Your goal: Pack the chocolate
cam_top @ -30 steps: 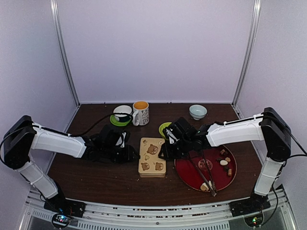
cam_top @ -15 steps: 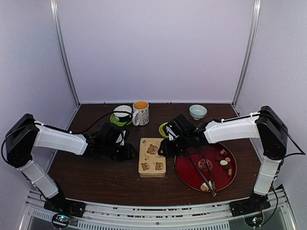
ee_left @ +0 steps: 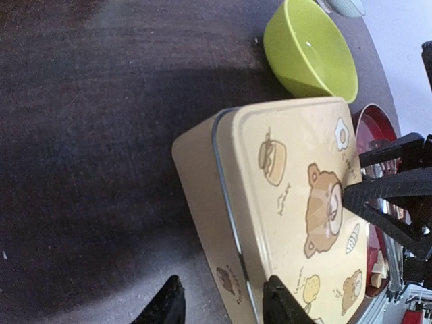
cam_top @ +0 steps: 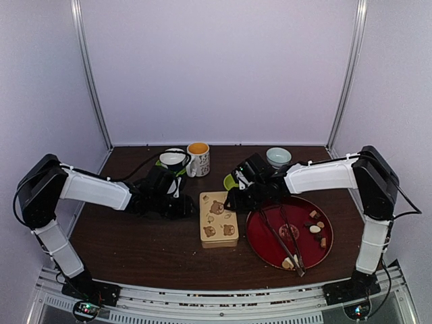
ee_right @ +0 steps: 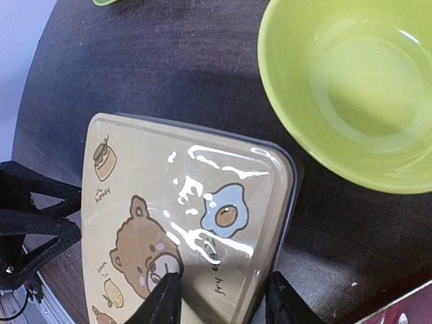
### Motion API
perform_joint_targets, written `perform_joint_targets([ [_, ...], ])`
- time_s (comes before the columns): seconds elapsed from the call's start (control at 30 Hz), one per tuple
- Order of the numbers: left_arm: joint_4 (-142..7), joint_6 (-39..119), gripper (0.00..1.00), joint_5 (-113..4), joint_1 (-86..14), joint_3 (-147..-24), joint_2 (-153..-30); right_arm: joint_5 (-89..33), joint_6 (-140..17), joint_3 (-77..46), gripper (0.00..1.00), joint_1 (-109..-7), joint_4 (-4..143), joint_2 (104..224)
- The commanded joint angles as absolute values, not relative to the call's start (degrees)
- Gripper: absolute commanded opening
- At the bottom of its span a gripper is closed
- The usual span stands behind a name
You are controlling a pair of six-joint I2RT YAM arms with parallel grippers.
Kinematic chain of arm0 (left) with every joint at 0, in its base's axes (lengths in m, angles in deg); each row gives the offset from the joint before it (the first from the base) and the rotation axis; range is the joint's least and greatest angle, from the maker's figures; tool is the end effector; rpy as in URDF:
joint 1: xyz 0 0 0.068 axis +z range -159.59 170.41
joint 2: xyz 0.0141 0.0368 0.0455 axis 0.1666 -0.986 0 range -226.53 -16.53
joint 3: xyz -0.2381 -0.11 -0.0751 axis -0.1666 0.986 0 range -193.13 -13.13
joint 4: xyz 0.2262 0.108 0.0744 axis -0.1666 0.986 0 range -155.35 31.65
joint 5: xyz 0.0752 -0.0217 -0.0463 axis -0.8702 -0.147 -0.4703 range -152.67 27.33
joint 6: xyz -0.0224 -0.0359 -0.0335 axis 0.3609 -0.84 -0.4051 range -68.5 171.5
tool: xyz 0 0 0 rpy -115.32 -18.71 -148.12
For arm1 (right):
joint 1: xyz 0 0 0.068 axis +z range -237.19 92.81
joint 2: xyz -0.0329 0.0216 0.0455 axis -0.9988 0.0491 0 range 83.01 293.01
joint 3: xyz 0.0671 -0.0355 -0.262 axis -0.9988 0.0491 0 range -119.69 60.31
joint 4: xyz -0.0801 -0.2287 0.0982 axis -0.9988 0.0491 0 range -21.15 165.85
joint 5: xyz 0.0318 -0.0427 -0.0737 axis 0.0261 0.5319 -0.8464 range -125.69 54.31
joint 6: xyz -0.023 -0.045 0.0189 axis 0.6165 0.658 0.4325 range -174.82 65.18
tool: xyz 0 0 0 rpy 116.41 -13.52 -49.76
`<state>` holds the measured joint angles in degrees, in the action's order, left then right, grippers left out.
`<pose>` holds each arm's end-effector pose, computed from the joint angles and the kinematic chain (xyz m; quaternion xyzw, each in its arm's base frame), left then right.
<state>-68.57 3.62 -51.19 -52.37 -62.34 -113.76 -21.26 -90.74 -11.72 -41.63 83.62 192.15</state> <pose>0.2440 -0.2355 0.1566 -0.0024 0.9194 -0.3369 0.2032 0.2773 0.2955 0.1775 -0.1196 0.9309 0.3014 0.1680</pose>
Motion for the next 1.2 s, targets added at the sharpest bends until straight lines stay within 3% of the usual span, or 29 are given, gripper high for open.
perform_joint_targets([
  [0.0, -73.1, 5.1, 0.42, -48.3, -52.1, -65.0, -115.5, -20.3, -89.8, -12.9, 0.42, -42.6, 83.4, 194.7],
  [0.13, -73.8, 5.5, 0.45, -47.8, -51.9, -65.5, -116.2, -19.6, -89.9, -13.3, 0.45, -42.6, 83.0, 195.3],
  [0.27, -75.6, 6.9, 0.55, -47.0, -51.0, -64.9, -115.4, -19.6, -89.5, -13.1, 0.46, -42.9, 82.9, 194.8],
  [0.5, -80.0, 10.0, 0.64, -41.4, -47.6, -65.9, -117.0, -18.3, -88.9, -14.6, 0.57, -43.5, 82.6, 196.2],
  [0.87, -79.6, 17.9, 0.69, -38.0, -45.4, -71.6, -122.5, -8.3, -85.3, -15.3, 0.56, -43.4, 79.4, 197.9],
  [1.03, -84.1, 15.5, 0.81, -34.5, -42.2, -70.7, -124.7, -4.0, -83.2, -15.4, 0.53, -43.1, 78.7, 199.1],
  [1.17, -83.2, 17.3, 0.83, -34.5, -40.9, -70.0, -124.0, -3.3, -82.1, -15.1, 0.53, -42.7, 78.7, 199.0],
])
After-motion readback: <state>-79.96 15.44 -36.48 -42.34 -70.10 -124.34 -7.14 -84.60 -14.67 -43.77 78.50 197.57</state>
